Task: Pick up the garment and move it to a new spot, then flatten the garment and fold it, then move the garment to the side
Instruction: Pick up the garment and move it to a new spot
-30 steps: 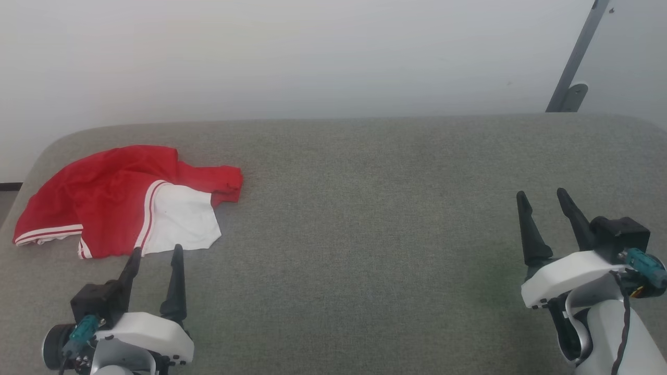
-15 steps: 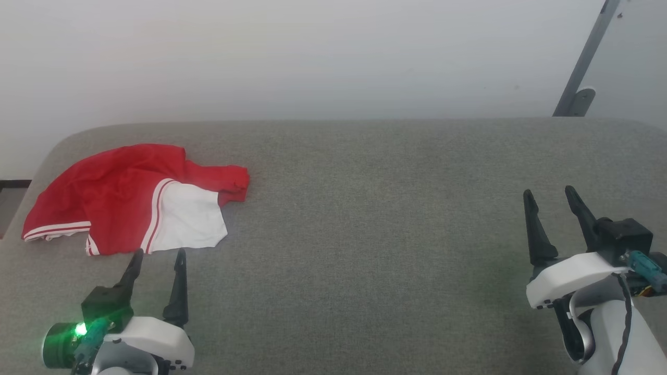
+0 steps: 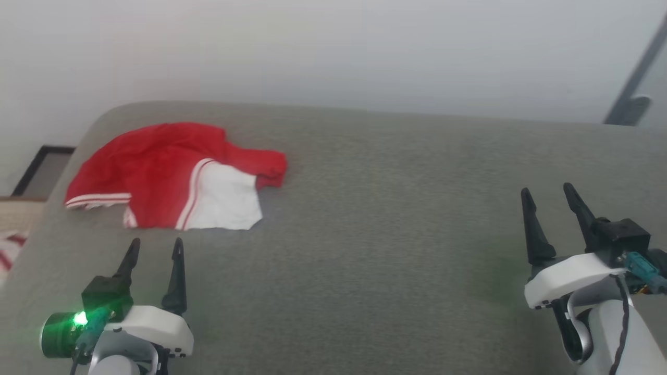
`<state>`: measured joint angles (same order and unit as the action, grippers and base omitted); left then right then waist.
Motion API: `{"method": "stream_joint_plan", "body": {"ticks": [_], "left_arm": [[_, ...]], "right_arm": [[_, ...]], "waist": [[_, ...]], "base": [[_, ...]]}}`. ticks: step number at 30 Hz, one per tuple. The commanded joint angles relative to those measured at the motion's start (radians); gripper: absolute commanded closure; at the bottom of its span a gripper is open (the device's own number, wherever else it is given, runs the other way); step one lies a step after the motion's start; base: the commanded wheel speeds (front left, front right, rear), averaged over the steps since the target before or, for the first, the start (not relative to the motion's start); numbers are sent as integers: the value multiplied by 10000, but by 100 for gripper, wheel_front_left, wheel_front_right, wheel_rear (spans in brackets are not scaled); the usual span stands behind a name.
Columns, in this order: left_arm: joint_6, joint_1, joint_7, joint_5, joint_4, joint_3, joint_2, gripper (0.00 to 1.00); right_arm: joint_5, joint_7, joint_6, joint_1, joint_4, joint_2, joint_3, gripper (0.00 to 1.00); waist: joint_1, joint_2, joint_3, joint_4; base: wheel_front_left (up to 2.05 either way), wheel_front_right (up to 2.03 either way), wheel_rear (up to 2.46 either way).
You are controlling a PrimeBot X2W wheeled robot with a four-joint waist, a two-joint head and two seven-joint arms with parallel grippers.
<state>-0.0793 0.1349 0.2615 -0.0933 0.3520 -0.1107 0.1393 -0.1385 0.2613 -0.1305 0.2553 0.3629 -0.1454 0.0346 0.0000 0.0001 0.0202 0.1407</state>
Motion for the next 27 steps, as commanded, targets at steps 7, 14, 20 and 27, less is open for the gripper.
{"method": "stream_joint_plan", "body": {"ticks": [7, 14, 20, 27], "left_arm": [[1, 229, 51, 101, 95, -149, -213, 0], [121, -74, 51, 52, -66, -376, -501, 0], [371, -448, 51, -105, -453, -770, -704, 0], [585, -1067, 51, -527, -1154, -1278, -848, 0]], "right_arm": [[-43, 54, -4, 192, 13, 125, -611, 0], [-193, 54, -2, 381, 201, 355, -1305, 0], [-352, 45, -2, 707, 450, 554, -2174, 0], [-695, 43, -2, 1338, 900, 602, -3343, 0]], "waist": [[0, -1, 419, 1712], [0, -1, 435, 3229], [0, -1, 479, 3930], [0, -1, 580, 4001]], "base": [[0, 0, 0], [0, 0, 0], [0, 0, 0], [0, 0, 0]]}}
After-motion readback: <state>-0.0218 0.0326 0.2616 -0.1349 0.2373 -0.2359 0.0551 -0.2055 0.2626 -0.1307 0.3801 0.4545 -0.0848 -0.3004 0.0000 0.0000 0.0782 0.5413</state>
